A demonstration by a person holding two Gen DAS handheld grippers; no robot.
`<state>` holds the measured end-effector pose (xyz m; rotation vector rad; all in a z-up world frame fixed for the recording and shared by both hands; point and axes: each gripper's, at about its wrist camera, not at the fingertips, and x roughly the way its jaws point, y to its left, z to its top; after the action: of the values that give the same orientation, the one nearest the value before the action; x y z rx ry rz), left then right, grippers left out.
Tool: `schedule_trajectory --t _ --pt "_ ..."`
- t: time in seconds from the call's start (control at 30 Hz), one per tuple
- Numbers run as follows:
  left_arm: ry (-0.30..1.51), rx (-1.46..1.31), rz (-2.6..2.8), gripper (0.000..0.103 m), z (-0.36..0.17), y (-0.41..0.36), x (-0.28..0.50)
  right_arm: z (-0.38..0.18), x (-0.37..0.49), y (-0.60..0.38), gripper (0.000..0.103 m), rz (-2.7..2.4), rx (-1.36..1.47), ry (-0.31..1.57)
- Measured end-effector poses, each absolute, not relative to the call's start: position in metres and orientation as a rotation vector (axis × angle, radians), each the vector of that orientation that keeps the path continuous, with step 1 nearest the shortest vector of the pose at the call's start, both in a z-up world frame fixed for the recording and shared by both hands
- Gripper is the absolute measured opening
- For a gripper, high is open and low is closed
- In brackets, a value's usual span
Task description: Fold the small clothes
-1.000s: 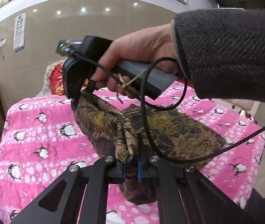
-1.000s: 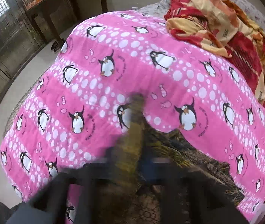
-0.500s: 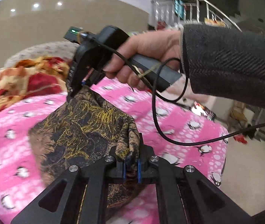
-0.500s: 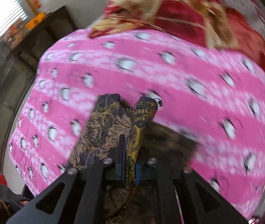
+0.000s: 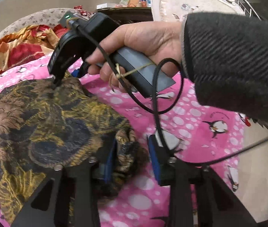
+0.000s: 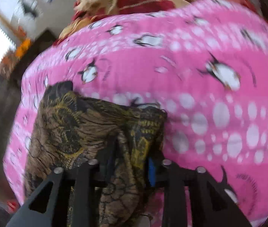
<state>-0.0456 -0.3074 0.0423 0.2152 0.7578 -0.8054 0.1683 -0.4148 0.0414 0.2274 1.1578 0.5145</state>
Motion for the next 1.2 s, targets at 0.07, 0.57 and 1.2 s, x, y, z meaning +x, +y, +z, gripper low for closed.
schedule_trajectory --t 0.07,0.57,1.2 --pt "0.766 0.189 -0.837 0.013 0.050 -0.300 -0.051 0.047 0.162 -0.430 0.033 0.504 0.308 1.144" --pt "0.882 -0.120 -0.585 0.000 0.016 -0.147 -0.022 0.056 -0.039 -0.375 0.033 0.587 -0.160 0.948" --pt "0.916 -0.172 -0.332 0.000 0.029 -0.147 0.076 0.055 0.047 -0.381 0.040 0.324 -0.003 1.024"
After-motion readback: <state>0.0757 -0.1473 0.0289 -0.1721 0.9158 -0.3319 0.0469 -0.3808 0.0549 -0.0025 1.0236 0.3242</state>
